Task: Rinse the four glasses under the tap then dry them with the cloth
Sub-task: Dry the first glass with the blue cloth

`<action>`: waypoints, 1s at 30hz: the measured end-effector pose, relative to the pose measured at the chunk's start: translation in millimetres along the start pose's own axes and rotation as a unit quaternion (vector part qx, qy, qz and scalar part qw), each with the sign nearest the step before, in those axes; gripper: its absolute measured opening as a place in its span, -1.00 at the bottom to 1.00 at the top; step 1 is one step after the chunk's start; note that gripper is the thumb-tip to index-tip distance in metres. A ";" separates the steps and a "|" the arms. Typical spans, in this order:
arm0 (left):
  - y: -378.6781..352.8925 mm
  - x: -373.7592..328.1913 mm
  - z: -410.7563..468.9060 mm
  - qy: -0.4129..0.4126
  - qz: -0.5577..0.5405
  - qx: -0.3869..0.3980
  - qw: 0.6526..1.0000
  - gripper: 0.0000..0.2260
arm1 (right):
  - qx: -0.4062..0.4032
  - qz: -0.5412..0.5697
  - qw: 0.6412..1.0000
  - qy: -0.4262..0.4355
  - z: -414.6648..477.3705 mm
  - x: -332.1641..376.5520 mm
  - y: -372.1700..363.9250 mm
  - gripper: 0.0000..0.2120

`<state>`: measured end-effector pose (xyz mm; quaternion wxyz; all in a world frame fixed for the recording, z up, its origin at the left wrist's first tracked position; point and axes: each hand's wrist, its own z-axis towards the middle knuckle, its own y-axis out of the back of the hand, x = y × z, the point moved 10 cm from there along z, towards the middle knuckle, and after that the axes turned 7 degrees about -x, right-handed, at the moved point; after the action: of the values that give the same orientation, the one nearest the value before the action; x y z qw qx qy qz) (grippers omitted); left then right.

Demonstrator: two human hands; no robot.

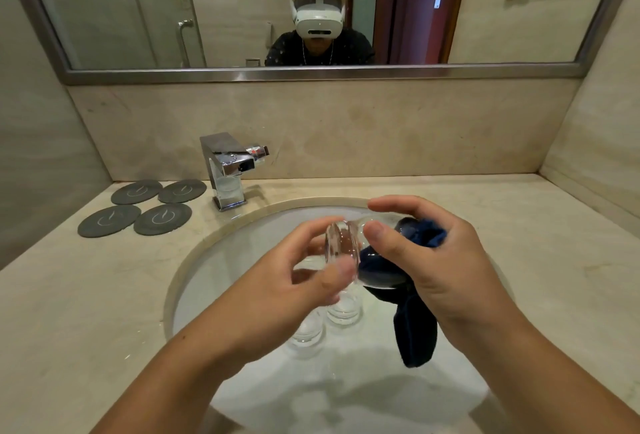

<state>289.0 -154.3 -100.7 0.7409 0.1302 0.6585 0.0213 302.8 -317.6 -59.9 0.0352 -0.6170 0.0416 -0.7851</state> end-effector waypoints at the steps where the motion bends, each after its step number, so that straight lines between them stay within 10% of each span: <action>1: 0.4 3.5 0.5 0.020 -0.033 -0.010 0.999 -0.46 | -0.002 -0.011 1.000 0.010 -0.6 2.2 0.4 -0.72; 16: 3.9 -27.6 -6.6 -0.168 0.184 -0.089 0.964 -0.39 | -0.014 -0.003 1.000 -0.011 2.8 1.6 6.3 -0.58; 30: -0.5 -7.9 -0.5 -0.068 0.101 -0.057 0.991 -0.51 | -0.014 -0.035 0.999 0.005 3.4 3.6 8.9 -0.43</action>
<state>287.4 -156.3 -93.2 0.7844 0.1544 0.5877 0.1245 305.3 -326.8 -56.6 -0.0005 -0.6146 0.0310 -0.7882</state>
